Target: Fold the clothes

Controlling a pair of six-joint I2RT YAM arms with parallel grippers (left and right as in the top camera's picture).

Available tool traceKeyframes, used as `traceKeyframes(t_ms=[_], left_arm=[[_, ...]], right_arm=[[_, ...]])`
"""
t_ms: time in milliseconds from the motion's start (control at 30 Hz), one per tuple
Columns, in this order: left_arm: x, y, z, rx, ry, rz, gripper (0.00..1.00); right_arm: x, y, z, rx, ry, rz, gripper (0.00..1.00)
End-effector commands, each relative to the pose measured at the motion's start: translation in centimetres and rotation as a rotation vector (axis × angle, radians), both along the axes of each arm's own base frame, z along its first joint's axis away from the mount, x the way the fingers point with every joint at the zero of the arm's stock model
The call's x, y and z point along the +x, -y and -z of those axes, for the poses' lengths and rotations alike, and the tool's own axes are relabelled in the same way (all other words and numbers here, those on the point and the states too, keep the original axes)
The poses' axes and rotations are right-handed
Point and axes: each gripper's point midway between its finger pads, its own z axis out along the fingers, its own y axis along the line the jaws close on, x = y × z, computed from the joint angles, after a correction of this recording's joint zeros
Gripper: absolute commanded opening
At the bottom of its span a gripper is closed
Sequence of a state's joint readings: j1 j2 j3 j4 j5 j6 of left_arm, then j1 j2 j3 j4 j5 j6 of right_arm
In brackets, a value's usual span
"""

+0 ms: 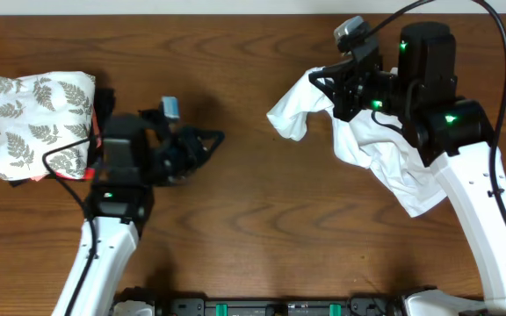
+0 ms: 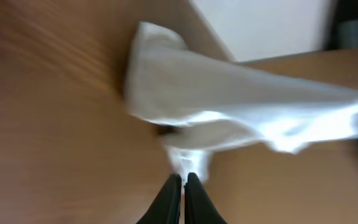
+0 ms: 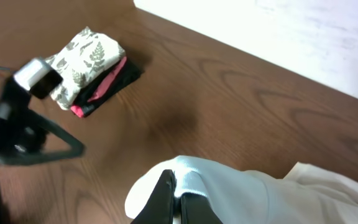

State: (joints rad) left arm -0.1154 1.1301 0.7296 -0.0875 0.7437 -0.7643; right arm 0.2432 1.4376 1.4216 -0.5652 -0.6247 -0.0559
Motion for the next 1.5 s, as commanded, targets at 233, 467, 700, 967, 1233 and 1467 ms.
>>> traceKeyframes(t_ms=[233, 467, 700, 967, 1233, 1467], left_arm=[[2.8, 2.6, 0.1, 0.581, 0.480, 0.044, 0.06], [3.6, 5.6, 3.5, 0.607, 0.464, 0.120, 0.06], [5.0, 8.3, 4.6, 0.575, 0.522, 0.140, 0.06], [3.8, 10.2, 5.2, 0.530, 0.525, 0.221, 0.15], [2.3, 9.4, 7.7, 0.580, 0.418, 0.281, 0.41], [1.8, 9.1, 4.4, 0.634, 0.577, 0.318, 0.76]], right_arm=[[-1.8, -0.8, -2.0, 0.087, 0.001, -0.084, 0.01], [-2.0, -1.1, -2.8, 0.109, 0.020, -0.105, 0.01], [-2.2, -1.2, -2.9, 0.114, 0.023, -0.114, 0.01], [-1.8, -0.7, -3.0, 0.114, 0.027, -0.100, 0.01], [-1.4, 0.1, -2.9, 0.113, 0.024, -0.077, 0.01], [-1.4, 0.1, -2.9, 0.113, 0.020, -0.076, 0.01]])
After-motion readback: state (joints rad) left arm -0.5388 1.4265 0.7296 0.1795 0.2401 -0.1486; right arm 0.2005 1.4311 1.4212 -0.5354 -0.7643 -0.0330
